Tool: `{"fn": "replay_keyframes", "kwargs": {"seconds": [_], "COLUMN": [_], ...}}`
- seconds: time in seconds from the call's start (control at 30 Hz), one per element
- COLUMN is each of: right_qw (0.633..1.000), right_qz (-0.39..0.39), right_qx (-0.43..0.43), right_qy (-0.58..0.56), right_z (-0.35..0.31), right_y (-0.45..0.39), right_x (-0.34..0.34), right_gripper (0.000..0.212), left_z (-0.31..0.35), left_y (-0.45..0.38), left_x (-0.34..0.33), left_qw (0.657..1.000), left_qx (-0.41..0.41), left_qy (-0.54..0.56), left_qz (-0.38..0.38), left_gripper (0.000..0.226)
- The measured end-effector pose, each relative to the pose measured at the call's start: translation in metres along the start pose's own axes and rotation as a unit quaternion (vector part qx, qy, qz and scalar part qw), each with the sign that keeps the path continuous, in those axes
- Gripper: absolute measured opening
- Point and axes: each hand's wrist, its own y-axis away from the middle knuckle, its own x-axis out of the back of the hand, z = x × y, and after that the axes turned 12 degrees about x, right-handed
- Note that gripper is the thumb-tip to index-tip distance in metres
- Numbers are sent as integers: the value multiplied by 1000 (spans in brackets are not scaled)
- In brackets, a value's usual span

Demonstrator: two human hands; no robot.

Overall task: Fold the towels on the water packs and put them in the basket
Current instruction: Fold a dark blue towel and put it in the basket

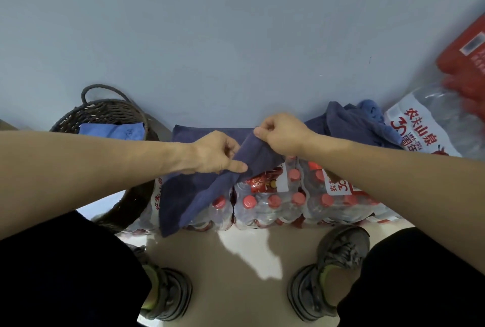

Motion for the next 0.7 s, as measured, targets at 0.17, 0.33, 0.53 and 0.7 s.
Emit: {"fn": "replay_keyframes", "kwargs": {"seconds": [0.17,0.33,0.53,0.7], "right_qw": [989,960,936,929], "right_qz": [39,62,77,92], "right_qx": [-80,-167,-213,-227], "right_qy": [-121,-218,-271,-278], "right_z": [19,29,31,36], "right_y": [-3,5,8,11], "right_x": [4,3,1,5], "right_gripper": [25,30,21,22], "left_z": [-19,-35,-31,-31], "left_y": [4,4,6,12], "left_x": [14,17,25,38], "left_qw": [997,994,999,990], "left_qx": [34,66,29,37], "left_qy": [-58,-54,-4,-90], "left_qz": [22,74,40,-100], "left_gripper": [35,40,35,24]}}
